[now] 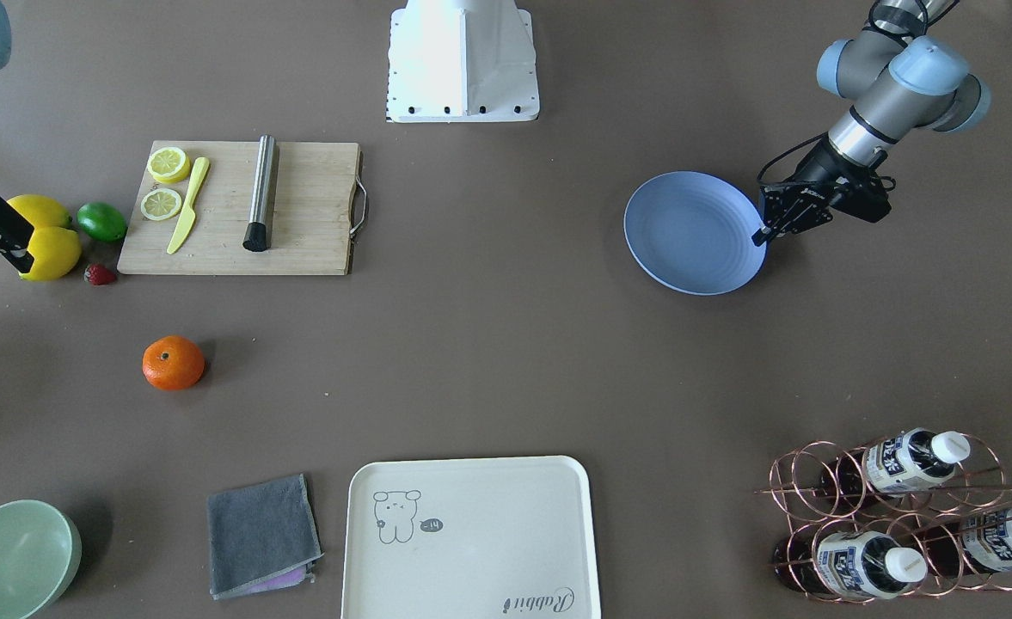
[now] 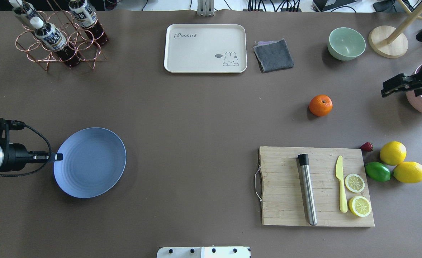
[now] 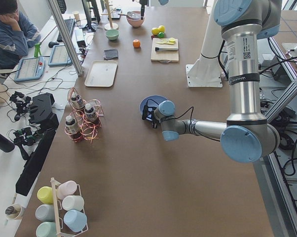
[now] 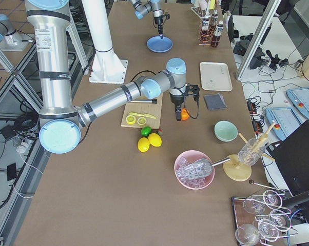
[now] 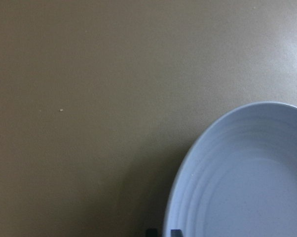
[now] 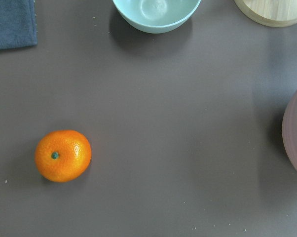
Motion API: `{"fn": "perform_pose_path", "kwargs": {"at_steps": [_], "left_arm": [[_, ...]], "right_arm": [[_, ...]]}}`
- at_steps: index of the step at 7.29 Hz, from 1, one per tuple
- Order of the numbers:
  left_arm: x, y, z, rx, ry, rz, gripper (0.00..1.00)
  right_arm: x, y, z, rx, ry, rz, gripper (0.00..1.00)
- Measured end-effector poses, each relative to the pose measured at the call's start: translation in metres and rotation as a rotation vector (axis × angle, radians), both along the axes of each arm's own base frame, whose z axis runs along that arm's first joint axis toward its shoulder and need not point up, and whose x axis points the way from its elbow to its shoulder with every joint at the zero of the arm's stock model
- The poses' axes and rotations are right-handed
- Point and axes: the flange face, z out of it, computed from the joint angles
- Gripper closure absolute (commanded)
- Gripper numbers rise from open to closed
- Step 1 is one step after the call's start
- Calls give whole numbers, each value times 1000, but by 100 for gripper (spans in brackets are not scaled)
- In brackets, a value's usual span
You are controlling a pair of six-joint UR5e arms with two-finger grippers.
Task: Pick orange to plate
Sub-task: 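Push the blue plate with the left gripper toward the table center, then withdraw the left gripper from the plate while the right gripper moves toward the tangerine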
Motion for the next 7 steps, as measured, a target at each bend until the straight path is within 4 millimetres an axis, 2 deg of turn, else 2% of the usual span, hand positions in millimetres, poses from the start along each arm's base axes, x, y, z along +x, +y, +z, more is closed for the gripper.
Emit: {"fn": "perform_pose_path", "kwargs": {"at_steps": [1, 2, 3, 5, 6, 7], "left_arm": [[0, -1, -15, -7, 32, -11, 100], [7, -7, -43, -29, 90, -27, 100], [28, -23, -77, -61, 143, -46, 100], [109, -69, -165, -101, 166, -78, 100], [149, -81, -209, -114, 140, -87, 100], [178, -90, -241, -128, 105, -96, 100]], "right_arm": [[0, 0, 0, 0, 0, 0, 0], [0, 0, 0, 0, 0, 0, 0], [0, 0, 0, 1, 0, -1, 0], [-1, 0, 0, 0, 0, -2, 0], [-2, -1, 1, -1, 1, -3, 0], [-3, -1, 1, -2, 1, -5, 0]]}}
